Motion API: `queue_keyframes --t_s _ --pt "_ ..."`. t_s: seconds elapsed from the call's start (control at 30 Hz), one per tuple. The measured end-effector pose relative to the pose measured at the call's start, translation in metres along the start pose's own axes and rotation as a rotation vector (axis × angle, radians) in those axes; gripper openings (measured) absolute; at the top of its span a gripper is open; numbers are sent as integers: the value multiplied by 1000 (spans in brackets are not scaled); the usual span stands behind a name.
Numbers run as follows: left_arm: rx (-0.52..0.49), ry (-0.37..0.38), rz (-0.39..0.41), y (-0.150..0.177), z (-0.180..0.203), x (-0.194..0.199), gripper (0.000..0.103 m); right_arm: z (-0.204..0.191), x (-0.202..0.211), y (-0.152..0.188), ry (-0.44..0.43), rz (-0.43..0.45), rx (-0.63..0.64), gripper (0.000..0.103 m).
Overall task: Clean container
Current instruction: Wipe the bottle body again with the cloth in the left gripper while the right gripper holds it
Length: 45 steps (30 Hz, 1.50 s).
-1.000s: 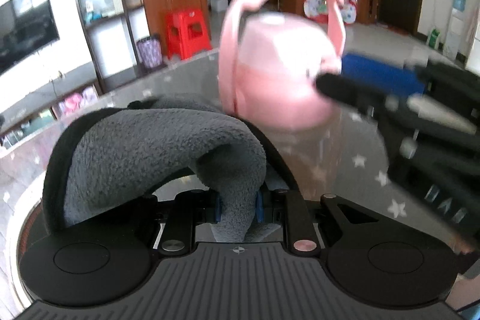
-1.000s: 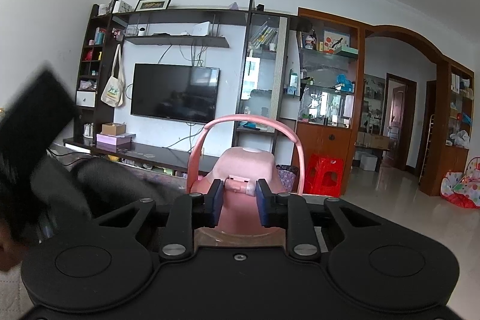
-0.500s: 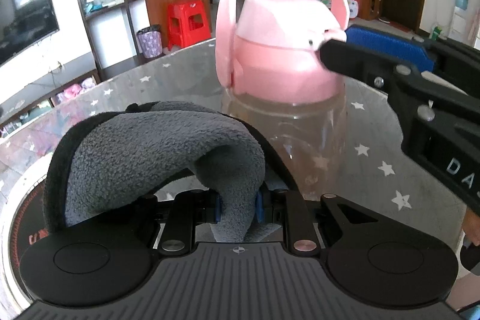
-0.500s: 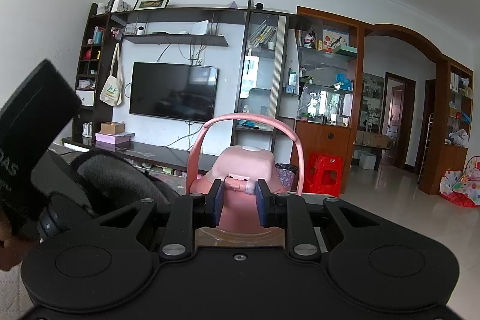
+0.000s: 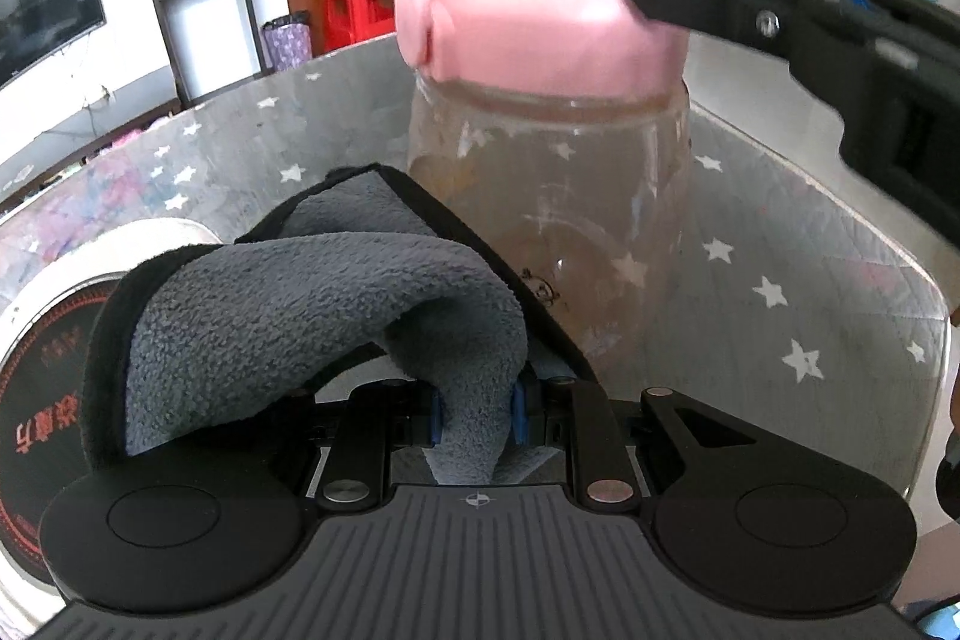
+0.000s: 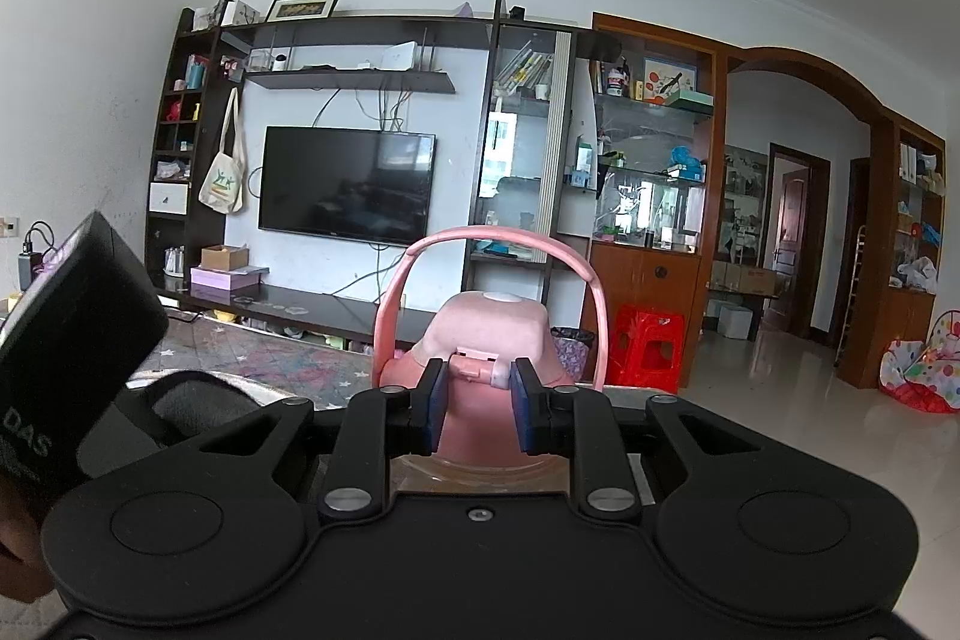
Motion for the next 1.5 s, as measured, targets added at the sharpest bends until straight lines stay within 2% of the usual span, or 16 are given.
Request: queue_keyframes --t_s 0.33,0.5,0.83,0.97,1.23,1.33,1.5 --pt "-18 24 -39 8 10 -14 21 -1 -2 4 3 -1 -7 25" --pt "-20 26 -35 7 7 -9 21 -1 -3 4 2 -2 -11 25" --pt "-57 -1 55 -10 5 25 21 -4 -4 3 -4 -2 -13 25" --pt "-94 -56 107 -18 3 42 21 -4 -4 3 -7 -3 -15 25" --pt "-150 -98 174 -31 7 65 21 -4 -4 -2 -8 4 -13 25" --pt "-171 -107 189 -30 12 71 21 -4 -3 -4 -8 10 -11 25" --pt "-188 -108 173 -31 12 61 21 -5 1 -5 -7 23 -10 25"
Point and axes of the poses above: each gripper's, at about its wrist camera, not at the fingertips, and x roughly against the way its jaws point, z to its right, y to its underside, the point moved 6 cm from there along -x, roughly the way its jaws point, and after that the axes turned 13 degrees about -z, right-handed, at the moved point
